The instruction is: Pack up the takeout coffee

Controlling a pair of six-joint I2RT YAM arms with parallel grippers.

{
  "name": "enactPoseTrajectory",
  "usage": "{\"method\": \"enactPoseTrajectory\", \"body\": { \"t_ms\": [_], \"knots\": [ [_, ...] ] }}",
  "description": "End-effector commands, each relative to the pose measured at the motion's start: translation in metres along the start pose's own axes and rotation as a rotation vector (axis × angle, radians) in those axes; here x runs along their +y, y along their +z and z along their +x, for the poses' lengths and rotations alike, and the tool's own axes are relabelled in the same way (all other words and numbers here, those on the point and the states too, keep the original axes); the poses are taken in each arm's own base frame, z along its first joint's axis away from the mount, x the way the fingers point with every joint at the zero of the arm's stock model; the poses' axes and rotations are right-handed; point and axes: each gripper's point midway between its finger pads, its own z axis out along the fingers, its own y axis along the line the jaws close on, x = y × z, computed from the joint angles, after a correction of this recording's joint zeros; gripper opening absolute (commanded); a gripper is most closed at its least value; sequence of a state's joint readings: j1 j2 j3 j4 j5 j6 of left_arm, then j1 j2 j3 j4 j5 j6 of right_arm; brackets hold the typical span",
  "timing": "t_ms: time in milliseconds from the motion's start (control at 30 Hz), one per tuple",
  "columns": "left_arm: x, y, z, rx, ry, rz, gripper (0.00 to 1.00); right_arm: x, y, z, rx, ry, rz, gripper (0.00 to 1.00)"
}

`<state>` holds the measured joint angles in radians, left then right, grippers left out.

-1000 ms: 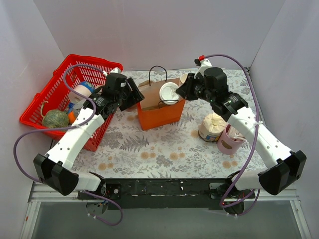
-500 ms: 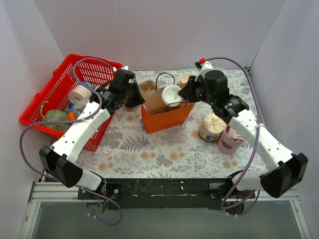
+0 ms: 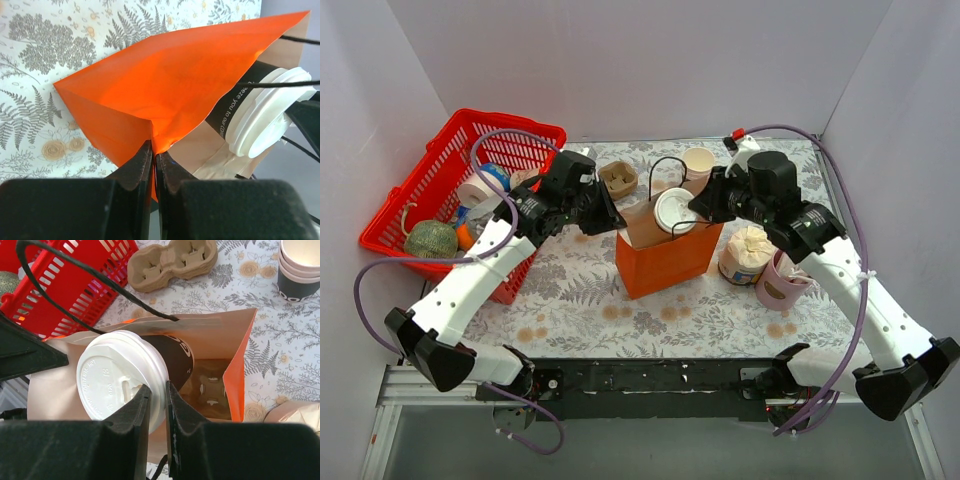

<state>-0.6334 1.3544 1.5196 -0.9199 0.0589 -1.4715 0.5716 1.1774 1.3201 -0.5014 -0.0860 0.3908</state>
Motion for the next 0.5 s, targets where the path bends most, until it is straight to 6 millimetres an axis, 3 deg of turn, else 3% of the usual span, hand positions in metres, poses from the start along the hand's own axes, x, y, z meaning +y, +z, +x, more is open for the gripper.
{"method": "enactPoseTrajectory", "body": {
  "t_ms": [0, 467],
  "knots": [
    [0.003, -0.008, 0.018, 0.049, -0.021, 0.012, 0.04, 0.0, -0.002, 0.016, 0.067, 0.011, -0.002, 0.09],
    [0.014, -0.002, 0.022, 0.031, 0.034, 0.009, 0.07, -0.025, 0.018, 0.056, 0.202, 0.023, 0.098, 0.05]
  ]
}}
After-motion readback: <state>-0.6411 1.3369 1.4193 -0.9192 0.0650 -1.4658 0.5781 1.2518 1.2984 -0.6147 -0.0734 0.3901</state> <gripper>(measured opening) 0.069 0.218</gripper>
